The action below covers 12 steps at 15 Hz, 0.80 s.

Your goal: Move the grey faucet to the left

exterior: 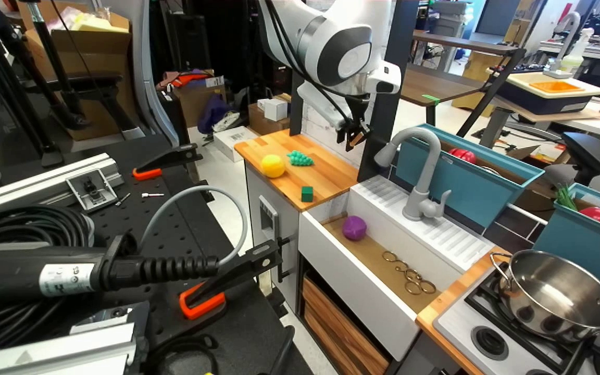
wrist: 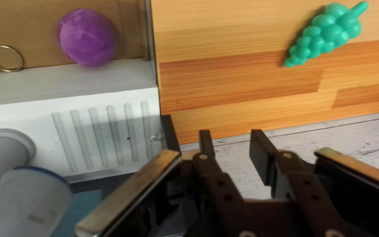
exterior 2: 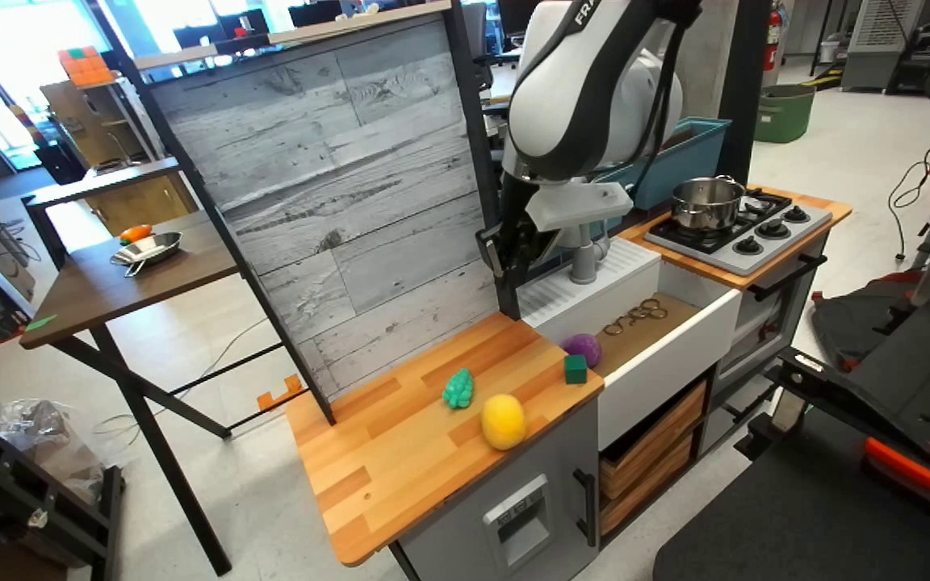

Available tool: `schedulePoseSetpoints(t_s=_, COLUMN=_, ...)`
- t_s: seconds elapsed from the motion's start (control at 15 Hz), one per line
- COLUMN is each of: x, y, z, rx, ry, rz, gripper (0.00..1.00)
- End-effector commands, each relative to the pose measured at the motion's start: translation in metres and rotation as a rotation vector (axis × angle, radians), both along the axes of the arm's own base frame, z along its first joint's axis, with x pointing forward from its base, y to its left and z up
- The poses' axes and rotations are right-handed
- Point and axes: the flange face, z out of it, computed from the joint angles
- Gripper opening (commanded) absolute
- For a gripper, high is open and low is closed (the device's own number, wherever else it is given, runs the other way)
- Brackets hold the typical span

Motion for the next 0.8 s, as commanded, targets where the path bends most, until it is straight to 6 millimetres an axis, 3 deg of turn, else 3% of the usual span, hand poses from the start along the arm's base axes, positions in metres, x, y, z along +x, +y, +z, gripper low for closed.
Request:
schedulePoseSetpoints(t_s=0.0, x=-0.002, y=0.003, z=0.017, rx=0.111, ry=0.053, rz=0.143, gripper=0.11)
schedulePoseSetpoints(t_s=0.07, x=-0.009, y=0.005, z=0.028, rx=0.133, ry=0.101, rz=0.164, gripper=0.15)
schedulePoseSetpoints(t_s=0.13, x=-0.014, y=0.006, z=0.038, rx=0.14, ry=0.153, rz=0.18, gripper=0.58)
schedulePoseSetpoints(t_s=0.27, x=-0.033, y=0.006, z=0.066, rx=0.092, ry=0.29, rz=0.17, gripper=0.55)
schedulePoseSetpoints(t_s=0.53, x=-0.071, y=-0.005, z=0.121, rx=-0.093, ry=0.355, rz=0.022, gripper=0.8)
schedulePoseSetpoints(t_s=0.6, x=-0.042, y=0.003, z=0.094, rx=-0.007, ry=0.329, rz=0.073, gripper=0.63)
schedulePoseSetpoints(t_s=0.73, x=-0.058, y=-0.001, z=0.117, rx=-0.053, ry=0.338, rz=0.041, gripper=0.79)
